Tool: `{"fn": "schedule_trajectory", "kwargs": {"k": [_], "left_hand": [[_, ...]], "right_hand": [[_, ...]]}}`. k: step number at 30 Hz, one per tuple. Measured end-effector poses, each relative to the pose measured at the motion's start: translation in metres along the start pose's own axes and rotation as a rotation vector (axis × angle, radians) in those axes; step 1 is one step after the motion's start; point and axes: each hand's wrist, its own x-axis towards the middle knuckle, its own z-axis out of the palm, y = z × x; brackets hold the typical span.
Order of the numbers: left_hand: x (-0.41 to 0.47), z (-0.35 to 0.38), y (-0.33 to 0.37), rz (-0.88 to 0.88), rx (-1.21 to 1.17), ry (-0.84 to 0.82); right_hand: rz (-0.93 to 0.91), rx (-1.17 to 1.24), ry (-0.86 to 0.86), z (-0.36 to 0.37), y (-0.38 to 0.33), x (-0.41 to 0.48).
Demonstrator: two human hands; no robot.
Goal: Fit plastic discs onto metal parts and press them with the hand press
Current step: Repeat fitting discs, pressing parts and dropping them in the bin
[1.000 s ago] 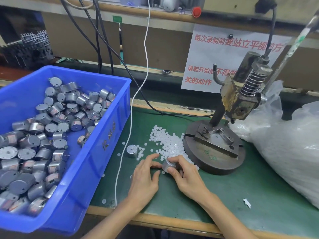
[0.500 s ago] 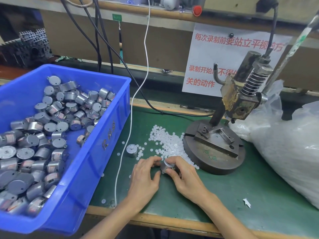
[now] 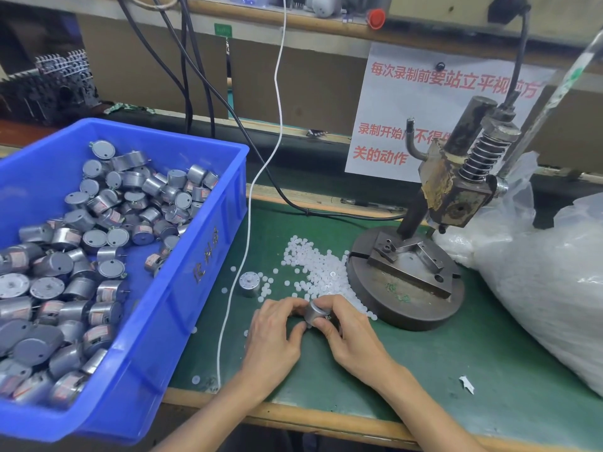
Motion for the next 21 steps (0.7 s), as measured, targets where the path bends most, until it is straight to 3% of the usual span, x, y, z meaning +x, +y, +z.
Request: {"fn": "schedule_trajectory", "kwargs": {"k": [6, 10, 15, 21], "left_hand": [[0.0, 0.001, -0.001, 0.017, 0.018, -0.011], [0.0, 0.002, -0.003, 0.022, 0.029, -0.019], [0.001, 0.001, -0.002, -0.027, 0.031, -0.006], [0.001, 0.003, -0.003, -0.014, 0.104, 0.005]], "right_hand": [[-0.181, -0.208, 0.025, 0.002, -0.007, -0.002], [-0.063, -0.087, 0.017, 0.001, -0.002, -0.001], [0.225, 0.283, 0.144, -0.003, 0.004, 0.001], [0.277, 0.434, 0.154, -0.004, 0.004, 0.001]]}}
